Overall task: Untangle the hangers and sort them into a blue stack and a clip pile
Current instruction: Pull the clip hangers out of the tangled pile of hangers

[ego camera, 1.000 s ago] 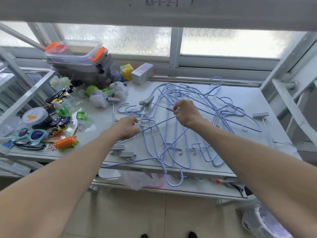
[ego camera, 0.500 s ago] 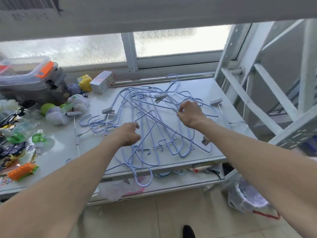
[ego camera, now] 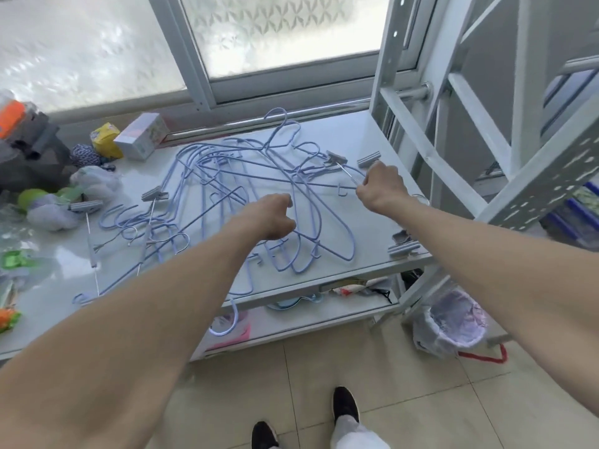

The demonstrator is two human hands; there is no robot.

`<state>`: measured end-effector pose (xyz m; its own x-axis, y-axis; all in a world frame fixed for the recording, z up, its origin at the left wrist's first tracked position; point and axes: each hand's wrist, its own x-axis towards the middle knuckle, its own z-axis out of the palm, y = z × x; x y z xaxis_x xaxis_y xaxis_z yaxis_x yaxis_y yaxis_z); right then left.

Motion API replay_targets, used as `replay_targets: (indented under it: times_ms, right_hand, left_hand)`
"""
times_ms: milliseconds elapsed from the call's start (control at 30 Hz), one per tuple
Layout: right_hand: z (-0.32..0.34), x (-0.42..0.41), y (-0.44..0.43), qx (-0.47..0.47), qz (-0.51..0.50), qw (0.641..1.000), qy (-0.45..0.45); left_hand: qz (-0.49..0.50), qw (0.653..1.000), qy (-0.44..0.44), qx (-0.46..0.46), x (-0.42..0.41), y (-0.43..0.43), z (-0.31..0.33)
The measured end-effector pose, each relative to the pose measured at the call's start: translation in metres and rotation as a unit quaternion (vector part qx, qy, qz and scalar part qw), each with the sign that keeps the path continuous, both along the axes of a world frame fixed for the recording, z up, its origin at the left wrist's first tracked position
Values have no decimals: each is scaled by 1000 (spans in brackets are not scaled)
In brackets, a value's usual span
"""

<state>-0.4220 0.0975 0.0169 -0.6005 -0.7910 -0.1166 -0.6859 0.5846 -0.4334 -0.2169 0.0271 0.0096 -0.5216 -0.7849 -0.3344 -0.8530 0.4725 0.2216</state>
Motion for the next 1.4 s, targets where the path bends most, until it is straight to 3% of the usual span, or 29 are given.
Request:
replay_targets:
  times_ms: [333,600,867,1233,1400]
  right_hand:
    - [-24,-40,1,19,-19,1000,13]
    - [-38,-53,-3,31,0,1000,0]
    - [-21,-32,-13,37,29,998,52]
    - [-13,61,-49,68,170,983,-19]
    - [-20,89,-53,96,179,979,5]
  left_hand:
    - [-4,1000,-9,20,-53,6,-5]
    - [19,1000,9,13,-48,5,-6]
    - [57,998,10,3,-8,6,-2]
    - [158,987,8,29,94,12,-3]
    - [180,983,3,46,132,15,-14]
